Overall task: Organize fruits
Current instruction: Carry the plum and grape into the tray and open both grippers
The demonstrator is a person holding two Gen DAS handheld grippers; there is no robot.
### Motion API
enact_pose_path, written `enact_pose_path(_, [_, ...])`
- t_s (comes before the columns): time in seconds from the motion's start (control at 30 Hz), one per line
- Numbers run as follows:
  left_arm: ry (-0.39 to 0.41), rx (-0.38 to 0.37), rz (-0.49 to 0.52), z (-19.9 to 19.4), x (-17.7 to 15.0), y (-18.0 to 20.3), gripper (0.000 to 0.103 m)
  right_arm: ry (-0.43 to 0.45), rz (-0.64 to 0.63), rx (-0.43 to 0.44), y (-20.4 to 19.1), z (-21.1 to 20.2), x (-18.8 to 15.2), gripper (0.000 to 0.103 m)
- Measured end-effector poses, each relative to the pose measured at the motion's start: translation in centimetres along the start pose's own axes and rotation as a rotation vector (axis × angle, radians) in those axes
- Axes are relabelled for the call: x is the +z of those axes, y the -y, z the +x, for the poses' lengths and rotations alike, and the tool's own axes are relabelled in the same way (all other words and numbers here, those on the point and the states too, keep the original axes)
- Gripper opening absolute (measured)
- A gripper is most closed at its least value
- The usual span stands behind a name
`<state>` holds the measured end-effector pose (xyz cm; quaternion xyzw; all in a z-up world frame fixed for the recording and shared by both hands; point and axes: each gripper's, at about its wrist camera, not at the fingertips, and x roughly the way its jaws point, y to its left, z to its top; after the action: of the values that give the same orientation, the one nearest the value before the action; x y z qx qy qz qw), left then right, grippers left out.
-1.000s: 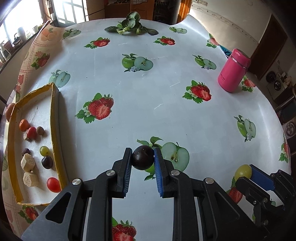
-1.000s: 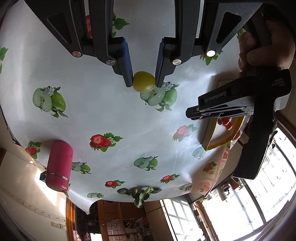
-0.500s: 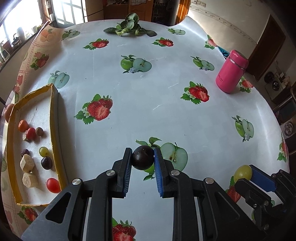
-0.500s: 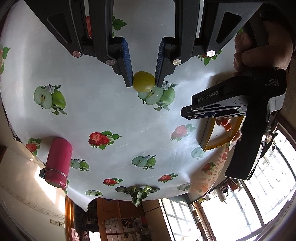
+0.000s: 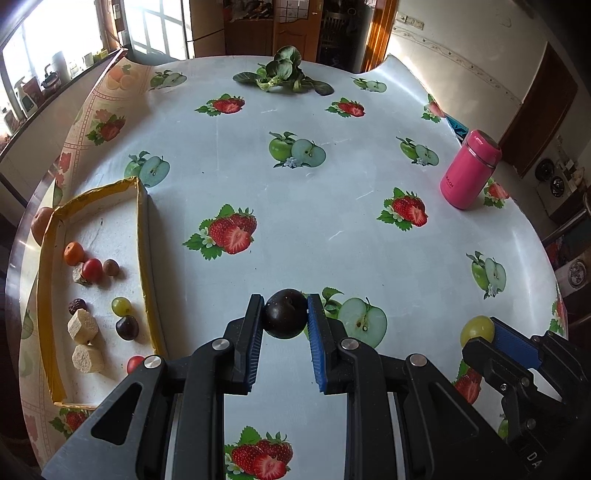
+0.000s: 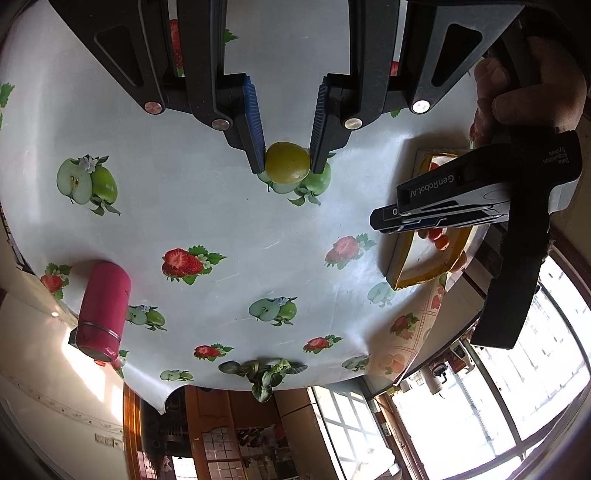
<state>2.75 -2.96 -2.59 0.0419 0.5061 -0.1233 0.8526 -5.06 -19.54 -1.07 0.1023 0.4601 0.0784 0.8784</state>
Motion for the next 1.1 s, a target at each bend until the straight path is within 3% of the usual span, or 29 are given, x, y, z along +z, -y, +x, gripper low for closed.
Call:
enact_pose_path(0.5, [0.060,0.005,-0.105,-2.0,0.9,-4.9,0.021,0.020,-0.037,0.043,-3.3,1.3,3.6,0.025])
enact_pose_path(1.1, [0.071,0.162,-0.367,-3.6,-2.0,-20.5,0.020,-0.059,-0.155,0.179,-12.8,7.7,5.9,0.025])
